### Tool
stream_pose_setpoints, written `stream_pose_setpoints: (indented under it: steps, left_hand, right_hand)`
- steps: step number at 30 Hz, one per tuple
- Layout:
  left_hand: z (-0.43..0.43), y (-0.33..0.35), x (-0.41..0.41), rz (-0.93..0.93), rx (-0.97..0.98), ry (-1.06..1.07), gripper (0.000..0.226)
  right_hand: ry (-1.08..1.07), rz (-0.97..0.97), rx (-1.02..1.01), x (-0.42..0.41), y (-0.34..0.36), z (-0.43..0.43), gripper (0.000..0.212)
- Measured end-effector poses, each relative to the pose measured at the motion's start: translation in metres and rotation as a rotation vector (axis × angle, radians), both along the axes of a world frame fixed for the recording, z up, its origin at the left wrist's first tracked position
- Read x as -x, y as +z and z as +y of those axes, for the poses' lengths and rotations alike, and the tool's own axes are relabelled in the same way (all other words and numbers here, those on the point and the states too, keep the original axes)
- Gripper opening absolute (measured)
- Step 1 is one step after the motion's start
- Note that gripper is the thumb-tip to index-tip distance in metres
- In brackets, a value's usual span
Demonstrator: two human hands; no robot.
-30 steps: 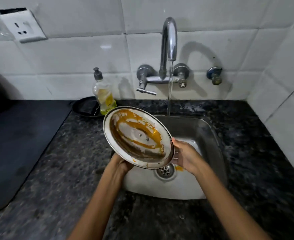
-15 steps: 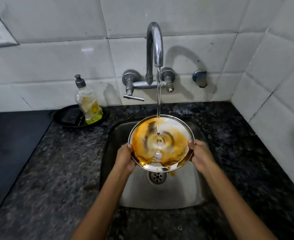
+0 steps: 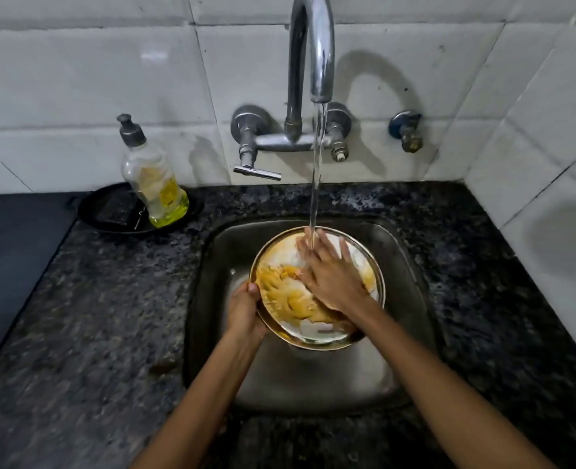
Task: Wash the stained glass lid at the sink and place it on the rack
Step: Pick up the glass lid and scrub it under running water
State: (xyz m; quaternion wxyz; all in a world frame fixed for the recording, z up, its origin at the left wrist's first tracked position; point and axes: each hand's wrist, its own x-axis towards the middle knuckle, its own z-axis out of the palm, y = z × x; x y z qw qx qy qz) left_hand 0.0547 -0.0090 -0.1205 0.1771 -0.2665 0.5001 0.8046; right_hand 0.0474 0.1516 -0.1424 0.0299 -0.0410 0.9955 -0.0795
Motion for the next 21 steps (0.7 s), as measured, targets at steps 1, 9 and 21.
stream_pose_setpoints:
  steps: [1,9,21]
  left_hand:
    - [-0.002,0.002,0.001,0.016,0.017,0.007,0.038]
    - [0.008,0.006,-0.003,-0.002,-0.01,0.037,0.036]
    - [0.0,-0.002,0.006,0.004,-0.005,0.163,0.036]
  right_hand:
    - [-0.065,0.035,-0.037,-0.003,-0.003,0.009,0.071]
    - [0.154,-0.026,0.171,-0.034,0.009,-0.036,0.056]
    - [0.05,-0.03,0.21,-0.059,-0.001,-0.051,0.055]
